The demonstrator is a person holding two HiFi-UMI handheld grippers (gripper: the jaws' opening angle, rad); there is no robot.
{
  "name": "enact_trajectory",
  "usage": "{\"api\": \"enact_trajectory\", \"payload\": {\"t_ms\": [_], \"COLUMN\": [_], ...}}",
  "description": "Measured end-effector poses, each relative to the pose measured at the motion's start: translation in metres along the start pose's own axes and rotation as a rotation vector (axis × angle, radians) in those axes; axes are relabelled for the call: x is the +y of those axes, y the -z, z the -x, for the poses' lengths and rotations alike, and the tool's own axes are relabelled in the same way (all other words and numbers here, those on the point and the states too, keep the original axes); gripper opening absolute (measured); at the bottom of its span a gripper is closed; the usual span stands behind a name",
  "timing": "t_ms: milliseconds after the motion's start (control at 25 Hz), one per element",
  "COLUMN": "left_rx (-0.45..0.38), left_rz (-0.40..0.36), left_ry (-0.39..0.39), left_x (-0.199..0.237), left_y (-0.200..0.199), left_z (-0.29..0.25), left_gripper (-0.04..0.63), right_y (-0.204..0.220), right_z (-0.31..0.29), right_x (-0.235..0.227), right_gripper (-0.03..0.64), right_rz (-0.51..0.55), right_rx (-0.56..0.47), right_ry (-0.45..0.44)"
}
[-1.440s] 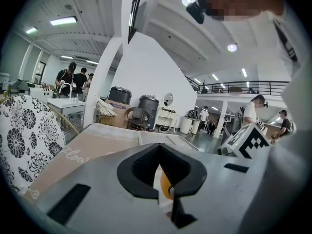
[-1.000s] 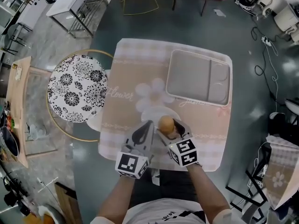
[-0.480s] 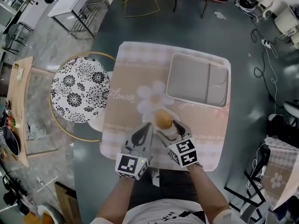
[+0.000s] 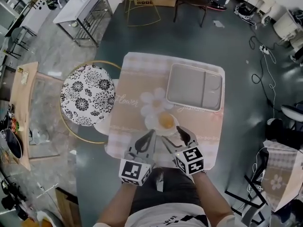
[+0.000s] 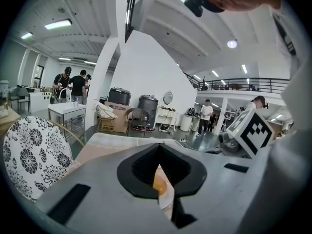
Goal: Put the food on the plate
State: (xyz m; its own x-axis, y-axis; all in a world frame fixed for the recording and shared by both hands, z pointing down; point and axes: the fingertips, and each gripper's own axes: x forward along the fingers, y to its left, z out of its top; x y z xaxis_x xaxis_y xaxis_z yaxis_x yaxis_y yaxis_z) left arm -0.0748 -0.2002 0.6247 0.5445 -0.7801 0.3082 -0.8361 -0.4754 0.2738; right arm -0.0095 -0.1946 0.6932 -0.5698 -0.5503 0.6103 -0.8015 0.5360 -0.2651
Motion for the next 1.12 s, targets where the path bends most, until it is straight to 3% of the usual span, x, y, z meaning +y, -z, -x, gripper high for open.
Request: {"api": "enact_trajectory", "payload": {"t_ms": [200,320,440,1120], "left_rx": [0.006,0.006,0.006,-0.083], "left_rz": [-0.002,-0.008,-0.012,-0.04], "left_ry": [0.007,0.014,0.022,0.086], "left_x": [-0.017,-0.024,-0.031,-0.078], "left_y": [-0.026,-0.038,-0.049,-0.138], "left_z": [0.018,0.029,0.039,0.078], "left_gripper": [0.006,0.006,0.006,0.006], "right_y": [-0.039,-0.059,-0.075,-0.155], "right_z": [0.032,0.05,0.066,0.142], "right_x": [0.018,0.023,0.033,0.083], "right_gripper": [0.283,0.117,0.063,0.017], "right_rz": [-0.008,-0.007,-0.009,-0.046], "right_rx": [-0.082,-0.13,-0.166,-0.353], "right_ry": [-0.012,0.004,0.0,-0.078]}}
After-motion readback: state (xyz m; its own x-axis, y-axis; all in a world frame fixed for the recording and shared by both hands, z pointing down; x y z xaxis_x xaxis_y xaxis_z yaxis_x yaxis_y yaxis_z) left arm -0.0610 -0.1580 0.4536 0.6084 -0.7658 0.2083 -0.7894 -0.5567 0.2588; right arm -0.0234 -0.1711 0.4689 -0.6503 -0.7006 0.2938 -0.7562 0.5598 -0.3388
